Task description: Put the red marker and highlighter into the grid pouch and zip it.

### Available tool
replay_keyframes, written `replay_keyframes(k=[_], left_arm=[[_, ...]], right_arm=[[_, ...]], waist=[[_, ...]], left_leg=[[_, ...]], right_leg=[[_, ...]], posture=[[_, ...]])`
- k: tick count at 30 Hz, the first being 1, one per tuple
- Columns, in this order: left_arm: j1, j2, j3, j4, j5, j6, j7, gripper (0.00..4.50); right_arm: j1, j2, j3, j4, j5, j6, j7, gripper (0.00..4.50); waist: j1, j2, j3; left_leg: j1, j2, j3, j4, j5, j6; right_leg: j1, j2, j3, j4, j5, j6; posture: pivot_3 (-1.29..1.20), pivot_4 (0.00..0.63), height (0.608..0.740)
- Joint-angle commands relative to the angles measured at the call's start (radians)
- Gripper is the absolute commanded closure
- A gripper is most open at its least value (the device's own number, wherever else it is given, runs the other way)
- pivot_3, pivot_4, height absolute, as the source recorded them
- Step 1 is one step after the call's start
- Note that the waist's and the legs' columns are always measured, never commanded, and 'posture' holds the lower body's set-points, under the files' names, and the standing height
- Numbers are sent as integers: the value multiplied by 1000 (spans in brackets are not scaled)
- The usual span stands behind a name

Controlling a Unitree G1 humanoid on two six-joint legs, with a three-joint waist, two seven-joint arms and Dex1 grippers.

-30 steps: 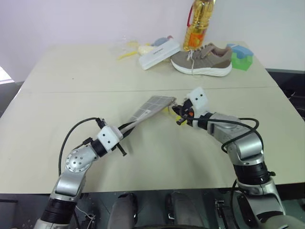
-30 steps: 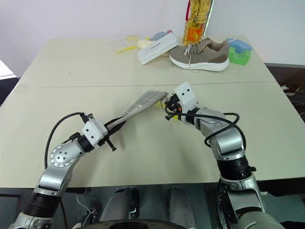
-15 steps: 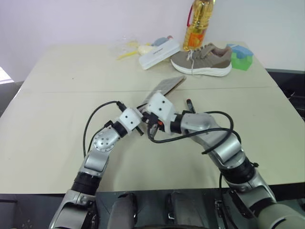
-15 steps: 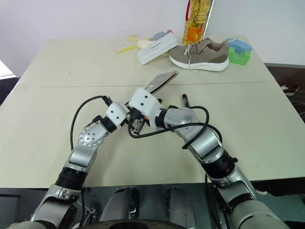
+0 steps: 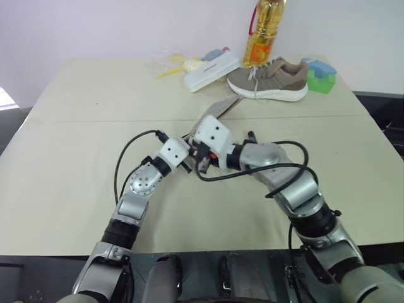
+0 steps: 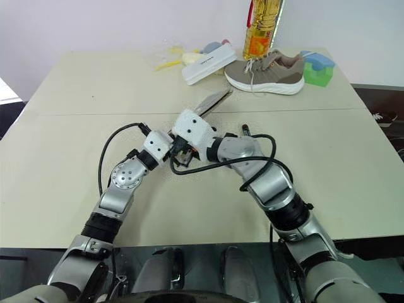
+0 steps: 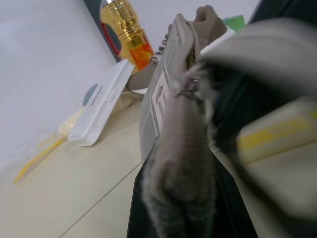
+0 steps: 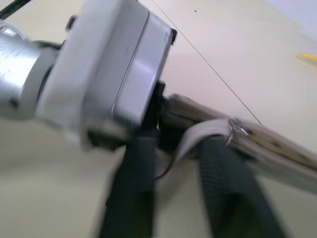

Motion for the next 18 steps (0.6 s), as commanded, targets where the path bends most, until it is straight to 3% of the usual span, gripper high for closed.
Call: replay_keyframes(k=[1, 4, 8, 18], left_arm=[[10, 40, 47, -64, -42, -7, -17, 4500], [45, 99, 74, -93, -61, 5, -45, 4500], [85, 165, 95, -115, -88, 12, -92, 4500], [114, 204, 102, -89, -112, 5, -129, 4500]], right_arm=[[54, -60, -58, -60, 12, 0, 12, 1262], [122, -127, -130, -52, 4, 12, -9, 1262], [164, -137, -203, -12, 16, 42, -49, 1262], [116, 15, -288, 247, 28, 114, -176, 1262]], waist=[[0, 0, 0], [0, 0, 0], [-3, 0, 0], [0, 0, 0]], left_leg=[[0, 0, 0, 0, 0, 0], [0, 0, 0, 0, 0, 0], [1, 0, 1, 0, 0, 0], [1, 0, 1, 0, 0, 0]], right_leg=[[0, 0, 0, 0, 0, 0], [0, -1, 0, 0, 0, 0], [0, 0, 0, 0, 0, 0], [0, 0, 0, 0, 0, 0]], posture=[[0, 150, 740], [0, 150, 740], [0, 150, 740], [0, 150, 740]])
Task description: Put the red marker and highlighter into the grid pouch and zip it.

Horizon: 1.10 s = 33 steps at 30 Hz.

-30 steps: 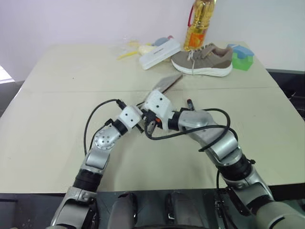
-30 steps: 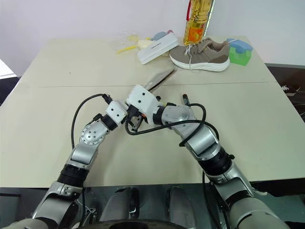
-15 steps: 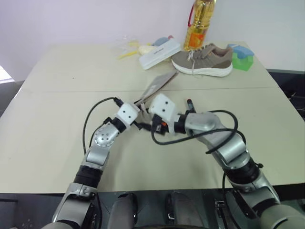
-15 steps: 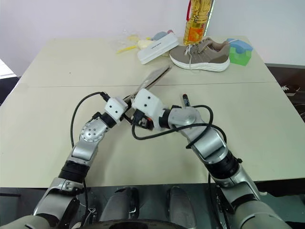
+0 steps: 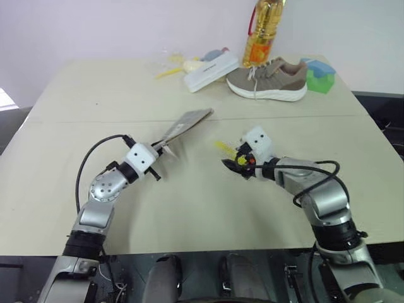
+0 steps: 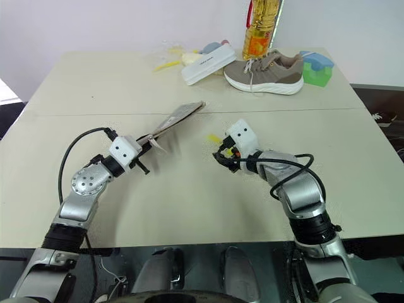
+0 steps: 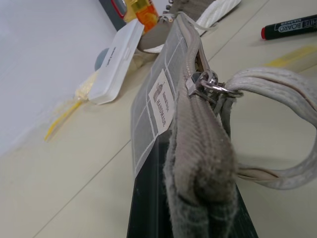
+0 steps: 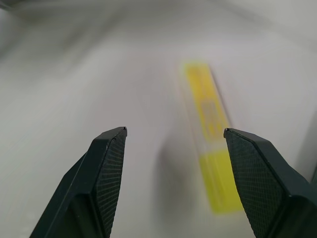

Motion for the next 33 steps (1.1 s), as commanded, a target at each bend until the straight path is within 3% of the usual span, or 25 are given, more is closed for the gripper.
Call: replay_keyframes(k=[1, 6, 9, 12, 16, 20, 25, 33], left_arm=[[-9, -2, 14, -4, -3, -18, 8, 4500], [-6, -18, 12, 7, 2, -25, 23, 4500], [4, -18, 9, 7, 3, -30, 24, 4500], [8, -18, 8, 10, 2, -34, 22, 4500], [2, -21, 7, 15, -14, -40, 8, 4500], [-4, -30, 5, 12, -37, -40, -16, 4500], [-22, -53, -1, 24, -48, -44, -30, 4500], [-33, -85, -3, 12, -57, -39, -41, 4500]], right_arm=[[-40, 24, -21, 56, -8, -14, -40, 1262], [-52, 43, -37, 115, -2, -4, -66, 1262], [-40, 35, -37, 100, 6, -2, -59, 2092], [-28, 14, -17, 73, -9, -16, -53, 3633], [-16, -115, 80, -38, -100, -150, -3, 3629], [-25, -190, 50, -146, -79, -193, 52, 3629], [-57, -200, -14, -182, -47, -151, 59, 3629], [-79, -184, -11, -164, -44, -132, 52, 3629]], waist=[[0, 0, 0], [0, 0, 0], [0, 0, 0], [0, 0, 0], [1, 0, 0], [-1, 0, 0], [1, 0, 0], [2, 0, 0]], left_leg=[[0, 0, 0, 0, 0, 0], [0, 0, 0, 0, 0, 0], [0, 0, 0, 0, 0, 0], [0, 0, 0, 0, 0, 0], [0, 0, 0, 0, 0, 0], [0, 0, 0, 0, 0, 0], [0, 0, 0, 0, 0, 0], [0, 0, 0, 0, 0, 0]], right_leg=[[0, 0, 0, 0, 0, 0], [0, 0, 0, 0, 0, 0], [0, 0, 0, 0, 0, 0], [0, 0, 0, 0, 0, 0], [0, 0, 0, 0, 0, 0], [-1, 0, 0, 0, 0, 0], [0, 0, 0, 0, 0, 0], [0, 0, 0, 0, 0, 0]], posture=[[0, 150, 740], [0, 150, 740], [0, 150, 740], [0, 150, 740], [0, 150, 740], [0, 150, 740], [0, 150, 740], [0, 150, 740]])
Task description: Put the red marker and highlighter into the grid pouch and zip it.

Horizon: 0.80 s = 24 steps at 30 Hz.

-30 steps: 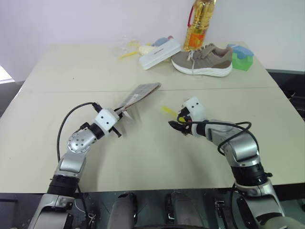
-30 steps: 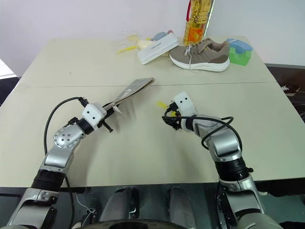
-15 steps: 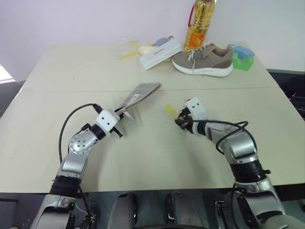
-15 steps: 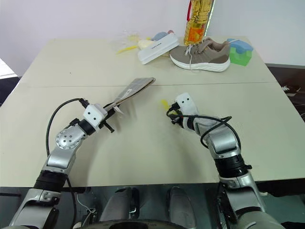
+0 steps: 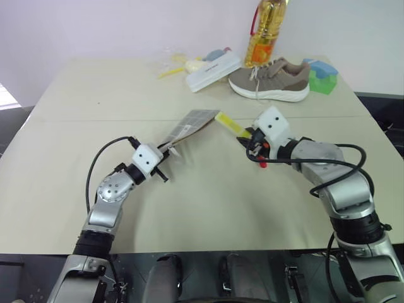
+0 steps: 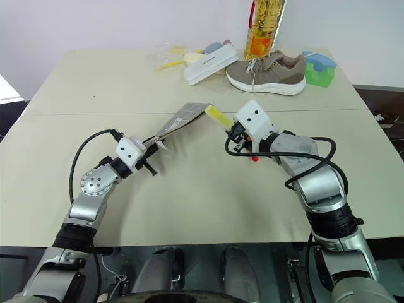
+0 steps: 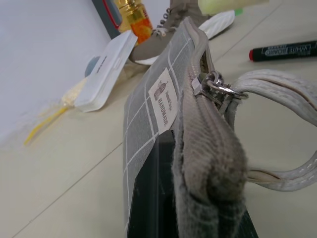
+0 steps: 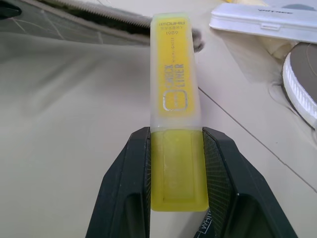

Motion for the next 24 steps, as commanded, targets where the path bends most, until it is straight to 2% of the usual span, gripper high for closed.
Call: replay_keyframes(k=[1, 15, 24], left_arm=[[-11, -7, 1, -33, -20, -14, -7, 4500], [6, -7, -18, -78, -23, -3, -39, 4500], [17, 49, -17, -96, -34, -22, -122, 4500]], right_arm=[[-30, 5, -16, -17, 3, -4, -8, 3629], [-31, 2, 7, -20, 2, 7, 11, 3629], [-21, -81, 65, -77, -17, -5, 72, 3629]], waist=[[-1, 0, 0], [-1, 0, 0], [-2, 0, 0]], left_leg=[[0, 0, 0, 0, 0, 0], [0, 0, 0, 0, 0, 0], [0, 0, 0, 0, 0, 0]], right_leg=[[0, 0, 0, 0, 0, 0], [0, 0, 0, 0, 0, 0], [0, 0, 0, 0, 0, 0]], posture=[[0, 150, 740], [0, 150, 740], [0, 150, 740]])
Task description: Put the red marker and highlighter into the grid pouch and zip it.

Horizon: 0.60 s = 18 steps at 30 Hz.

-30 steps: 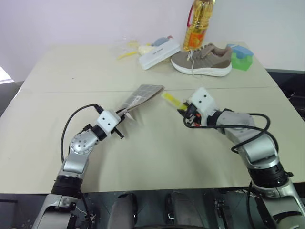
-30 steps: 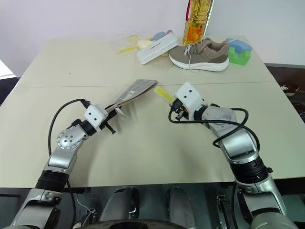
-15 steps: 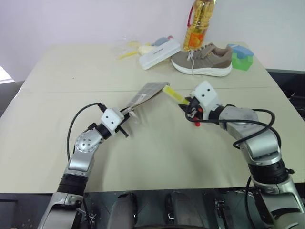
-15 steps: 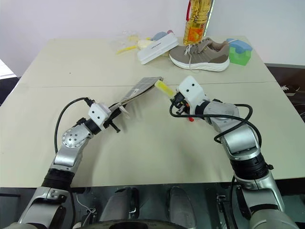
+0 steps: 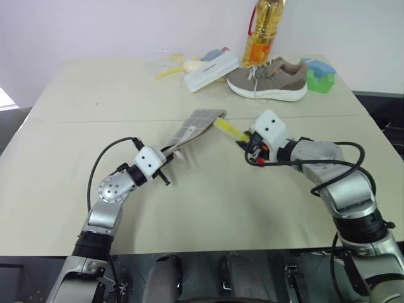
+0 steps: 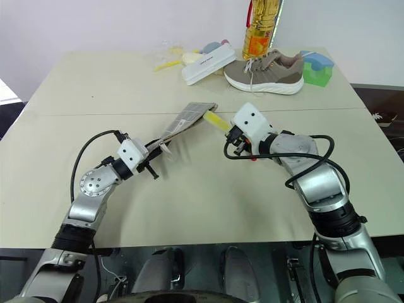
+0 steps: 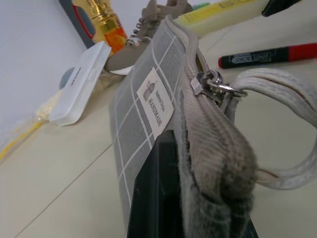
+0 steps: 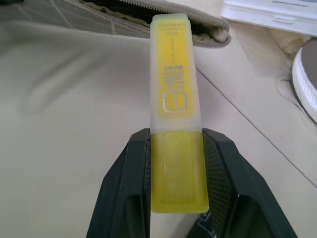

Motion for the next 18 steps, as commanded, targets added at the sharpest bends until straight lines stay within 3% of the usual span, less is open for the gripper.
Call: replay_keyframes(k=[1, 12, 18], left_arm=[[-6, 14, 3, -40, -28, -28, -25, 4500], [-4, 18, -2, -49, -35, -29, -62, 4500], [5, 57, -34, -103, -56, -20, -165, 4500]], right_arm=[[-5, -22, 8, -54, -2, -14, 22, 3629], [-2, -115, 89, -108, -44, -70, 113, 3629], [-32, -168, 168, -97, -125, -188, 177, 3629]], waist=[[1, 0, 0], [1, 0, 0], [0, 0, 0]], left_leg=[[0, 0, 0, 0, 0, 0], [0, 0, 0, 0, 0, 0], [0, 0, 0, 0, 0, 0]], right_leg=[[0, 0, 0, 0, 0, 0], [0, 0, 0, 0, 0, 0], [0, 0, 0, 0, 0, 0]], posture=[[0, 150, 740], [0, 150, 740], [0, 150, 740]])
